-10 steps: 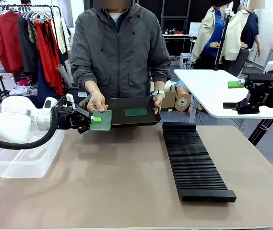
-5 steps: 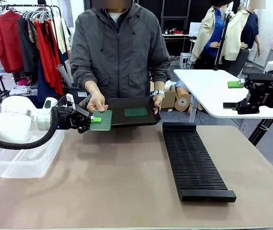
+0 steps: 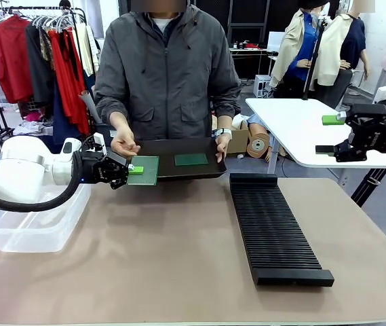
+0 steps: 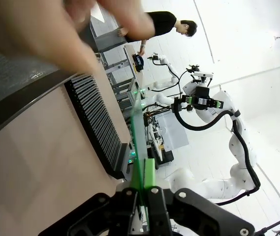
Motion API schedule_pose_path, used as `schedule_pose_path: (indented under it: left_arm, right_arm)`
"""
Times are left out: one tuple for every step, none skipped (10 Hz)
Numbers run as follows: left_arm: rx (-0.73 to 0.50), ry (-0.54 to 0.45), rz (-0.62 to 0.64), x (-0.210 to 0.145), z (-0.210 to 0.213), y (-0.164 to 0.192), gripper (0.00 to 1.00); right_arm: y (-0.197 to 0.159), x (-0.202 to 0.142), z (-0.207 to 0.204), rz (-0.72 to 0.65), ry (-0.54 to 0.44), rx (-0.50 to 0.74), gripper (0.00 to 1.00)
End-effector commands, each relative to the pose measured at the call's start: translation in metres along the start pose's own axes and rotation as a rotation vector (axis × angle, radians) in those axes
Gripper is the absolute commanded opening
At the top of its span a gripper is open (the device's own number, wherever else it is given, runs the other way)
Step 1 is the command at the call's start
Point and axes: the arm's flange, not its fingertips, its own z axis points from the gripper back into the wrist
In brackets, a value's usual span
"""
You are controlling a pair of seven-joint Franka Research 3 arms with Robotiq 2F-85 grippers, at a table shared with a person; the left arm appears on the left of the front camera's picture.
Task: Sort PCBs into racks and boxes based on the side picked up.
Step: If the short side of the Blank PCB is picked up, insert it into the PCB Rack ; if the long side is picked up, place it in the Organizing box.
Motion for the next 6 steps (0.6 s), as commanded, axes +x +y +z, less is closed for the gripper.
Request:
schedule_pose_path:
  left_arm:
    - [-0.013, 0.002, -0.001, 0.0001, -0.0008, -0.0020, 0.00]
    - [-0.013, 0.002, -0.001, 0.0001, -0.0008, -0.0020, 0.00]
    - [-0.013, 0.002, -0.001, 0.0001, -0.0008, -0.0020, 0.00]
    - [-0.013, 0.002, -0.001, 0.0001, -0.0008, -0.0020, 0.00]
    - [-0.013, 0.002, -0.001, 0.0001, -0.0008, -0.0020, 0.00]
    - [-0.013, 0.002, -0.001, 0.0001, -0.0008, -0.0020, 0.00]
  right_arm:
    - [0.0035, 0.0011, -0.0003, -0.019, -0.005, 0.010, 1.00]
    - [0.0035, 0.0011, -0.0003, -0.019, -0.005, 0.010, 1.00]
    - [0.0035, 0.0011, -0.0003, -0.019, -0.005, 0.010, 1.00]
    - [0.0035, 0.0011, -0.0003, -0.019, -0.005, 0.010, 1.00]
    - [0.0035, 0.0011, -0.0003, -0.019, -0.005, 0.010, 1.00]
    - [0.0035, 0.0011, -0.0003, -0.019, -0.005, 0.010, 1.00]
